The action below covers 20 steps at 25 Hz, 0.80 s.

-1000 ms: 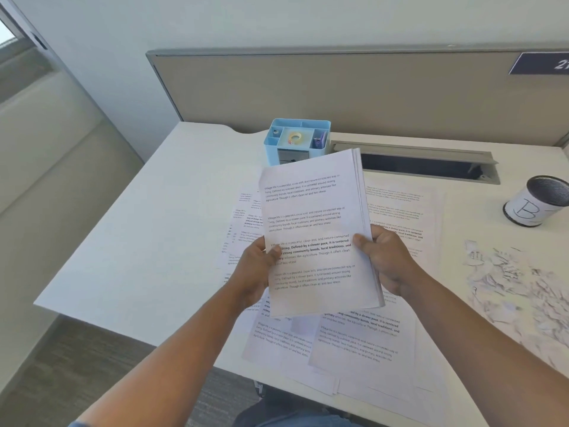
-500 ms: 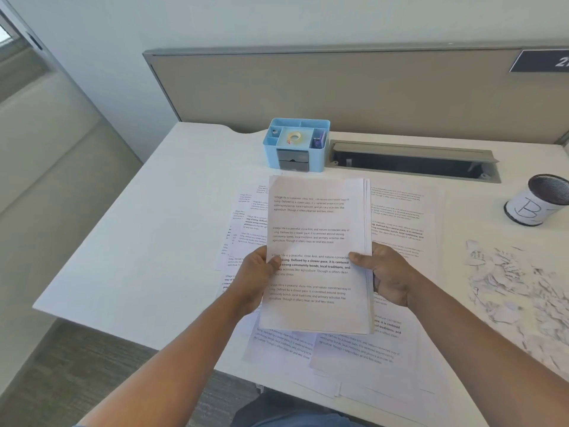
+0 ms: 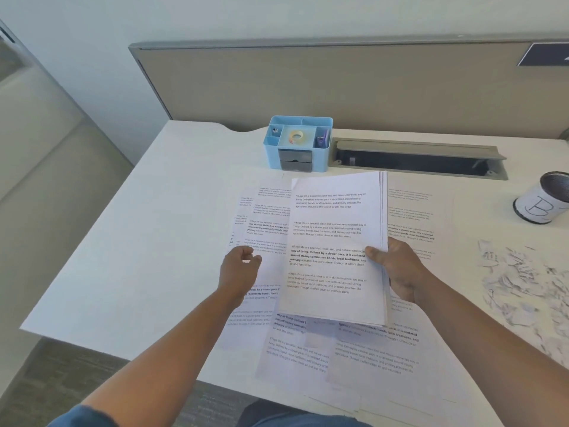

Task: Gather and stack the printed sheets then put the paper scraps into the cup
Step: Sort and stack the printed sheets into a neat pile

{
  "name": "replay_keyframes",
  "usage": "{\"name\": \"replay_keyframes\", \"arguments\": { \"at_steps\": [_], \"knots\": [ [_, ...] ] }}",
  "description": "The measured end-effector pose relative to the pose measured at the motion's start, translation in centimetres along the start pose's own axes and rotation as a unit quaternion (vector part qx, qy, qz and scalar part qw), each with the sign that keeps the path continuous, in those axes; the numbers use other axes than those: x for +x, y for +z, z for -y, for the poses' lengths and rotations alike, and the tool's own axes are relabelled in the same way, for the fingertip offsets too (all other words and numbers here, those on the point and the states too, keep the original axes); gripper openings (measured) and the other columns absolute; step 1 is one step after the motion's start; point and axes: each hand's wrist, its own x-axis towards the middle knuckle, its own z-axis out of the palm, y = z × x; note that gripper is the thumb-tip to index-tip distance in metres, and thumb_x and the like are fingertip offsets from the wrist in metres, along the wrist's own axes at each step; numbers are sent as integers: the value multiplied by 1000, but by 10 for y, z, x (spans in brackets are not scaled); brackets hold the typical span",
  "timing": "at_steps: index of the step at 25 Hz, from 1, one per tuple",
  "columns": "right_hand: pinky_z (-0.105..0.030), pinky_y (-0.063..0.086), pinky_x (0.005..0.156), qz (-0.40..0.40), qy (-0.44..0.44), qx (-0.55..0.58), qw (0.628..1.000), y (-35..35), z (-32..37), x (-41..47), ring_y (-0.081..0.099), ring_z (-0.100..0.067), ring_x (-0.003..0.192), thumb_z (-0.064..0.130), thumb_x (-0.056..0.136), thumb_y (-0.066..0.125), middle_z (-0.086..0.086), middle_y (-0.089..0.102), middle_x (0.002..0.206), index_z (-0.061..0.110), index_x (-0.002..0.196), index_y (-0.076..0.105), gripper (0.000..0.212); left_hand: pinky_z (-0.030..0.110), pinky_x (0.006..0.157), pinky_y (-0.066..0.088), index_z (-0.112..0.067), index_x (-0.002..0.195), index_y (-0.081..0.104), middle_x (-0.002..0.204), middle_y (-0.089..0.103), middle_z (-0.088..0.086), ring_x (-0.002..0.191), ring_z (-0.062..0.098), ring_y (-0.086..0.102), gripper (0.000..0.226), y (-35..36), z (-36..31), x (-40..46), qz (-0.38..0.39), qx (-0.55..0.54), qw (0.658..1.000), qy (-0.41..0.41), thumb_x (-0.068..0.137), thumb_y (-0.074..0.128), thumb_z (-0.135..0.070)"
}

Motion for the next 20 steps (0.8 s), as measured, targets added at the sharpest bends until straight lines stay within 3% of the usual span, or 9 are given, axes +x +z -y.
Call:
{"name": "replay_keyframes", "arguments": {
  "at_steps": [3, 8, 12, 16, 20],
  "knots": [
    [-51, 51, 106, -16, 10, 6, 1000, 5, 0, 9, 70, -29, 113, 4, 99, 63, -7, 75, 121, 9, 129, 67, 31, 31, 91, 45, -12, 139, 55, 134, 59, 4, 114, 21, 58, 46, -9, -2, 26, -12, 56, 998, 13, 97, 68, -24],
    [-50, 48, 109, -43, 17, 17, 999, 25, 1, 25, 68, -27, 116, 3, 99, 62, -5, 74, 123, 12, 129, 67, 31, 37, 99, 47, -10, 147, 48, 147, 50, 9, 129, 28, 53, 67, -15, -3, 73, 1, 117, 993, 20, 92, 74, -36],
    [-53, 49, 107, -62, 29, 19, 997, 41, -1, 32, 69, -30, 115, 3, 100, 60, -8, 73, 124, 9, 130, 65, 31, 47, 102, 49, -15, 140, 52, 142, 47, 5, 128, 30, 52, 67, -11, -4, 98, 15, 162, 986, 18, 87, 75, -50],
    [-53, 50, 106, -76, 31, 13, 997, 51, 4, 34, 69, -31, 113, 3, 100, 60, -8, 74, 123, 9, 129, 65, 30, 44, 90, 53, -20, 126, 58, 131, 51, 1, 119, 28, 55, 58, -10, -7, 113, 19, 206, 978, 32, 85, 73, -58],
    [-55, 51, 105, -86, 26, 10, 996, 55, 9, 38, 70, -32, 111, 3, 100, 61, -8, 74, 122, 9, 129, 65, 30, 44, 90, 53, -21, 118, 57, 118, 57, -2, 111, 26, 59, 62, -11, -14, 121, 17, 263, 964, 35, 79, 74, -66]
  ]
}}
